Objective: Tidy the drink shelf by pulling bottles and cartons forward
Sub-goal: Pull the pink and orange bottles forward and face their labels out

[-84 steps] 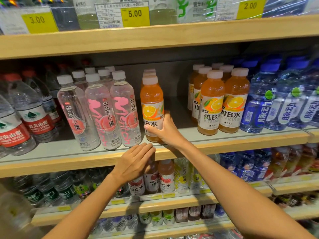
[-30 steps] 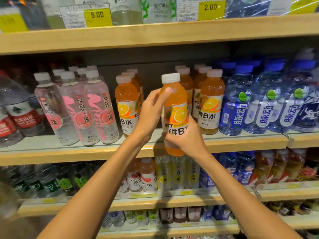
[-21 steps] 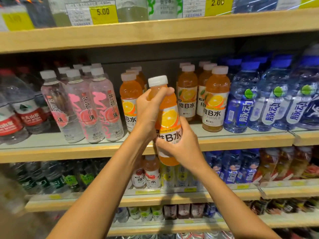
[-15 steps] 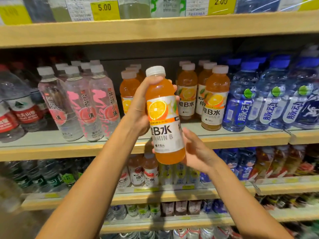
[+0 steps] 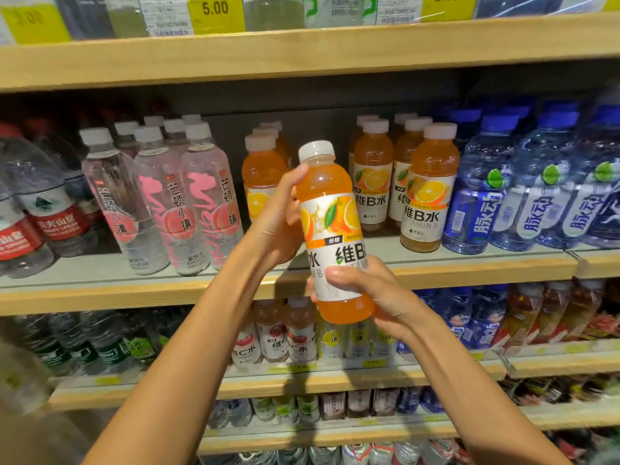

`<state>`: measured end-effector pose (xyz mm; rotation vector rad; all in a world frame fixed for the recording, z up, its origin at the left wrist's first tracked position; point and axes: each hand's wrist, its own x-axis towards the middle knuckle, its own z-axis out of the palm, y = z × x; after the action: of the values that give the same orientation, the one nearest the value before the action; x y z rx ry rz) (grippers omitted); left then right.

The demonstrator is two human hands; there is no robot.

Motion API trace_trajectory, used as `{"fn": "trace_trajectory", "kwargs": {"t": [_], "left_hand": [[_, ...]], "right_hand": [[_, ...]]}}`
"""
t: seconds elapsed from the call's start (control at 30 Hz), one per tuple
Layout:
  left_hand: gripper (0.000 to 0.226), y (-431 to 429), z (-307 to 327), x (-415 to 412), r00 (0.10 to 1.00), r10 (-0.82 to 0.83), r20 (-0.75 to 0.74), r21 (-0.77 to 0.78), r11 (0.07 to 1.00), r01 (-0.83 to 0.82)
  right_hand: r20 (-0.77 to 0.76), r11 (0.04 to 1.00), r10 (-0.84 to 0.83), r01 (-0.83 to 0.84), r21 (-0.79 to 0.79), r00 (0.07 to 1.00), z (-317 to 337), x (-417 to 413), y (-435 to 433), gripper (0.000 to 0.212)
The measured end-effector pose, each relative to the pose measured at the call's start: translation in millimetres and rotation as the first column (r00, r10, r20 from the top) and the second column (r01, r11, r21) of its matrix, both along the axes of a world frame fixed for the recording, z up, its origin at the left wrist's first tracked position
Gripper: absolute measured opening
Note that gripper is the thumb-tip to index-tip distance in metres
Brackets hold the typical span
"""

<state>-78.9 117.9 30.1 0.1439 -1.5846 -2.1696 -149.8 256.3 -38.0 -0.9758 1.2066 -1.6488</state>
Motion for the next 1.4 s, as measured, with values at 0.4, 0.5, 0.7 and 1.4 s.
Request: {"fn": "trace_trajectory", "kwargs": {"t": [0.4, 0.5, 0.7, 1.4], "left_hand": [[0.037, 48, 6, -25, 0.773, 0.624, -0.116, -0.236, 0.738, -0.632], [0.026, 44, 8, -26, 0.806, 0.585, -0.092, -0.207, 0.781, -0.590], [0.042, 26, 16, -14, 0.994, 0.109, -0.005, 0.115, 0.988, -0.107], [0.037, 39, 3, -7, 0.879, 0.473, -0.063, -0.409, 0.791, -0.455]], "right_hand": [[-0.581, 0.712, -0.634, 0.678, -0.180, 0.511, -12, 22, -6, 0.054], [-0.479, 0.838, -0.527, 0.523, -0.155, 0.703, -11, 14, -1, 0.053], [0.249, 0.986, 0.159, -0.141, -0.086, 0.956, -10, -18, 10, 0.106], [-0.229, 0.838, -0.543, 0.507, -0.201, 0.808, -11, 27, 0, 0.056]]}}
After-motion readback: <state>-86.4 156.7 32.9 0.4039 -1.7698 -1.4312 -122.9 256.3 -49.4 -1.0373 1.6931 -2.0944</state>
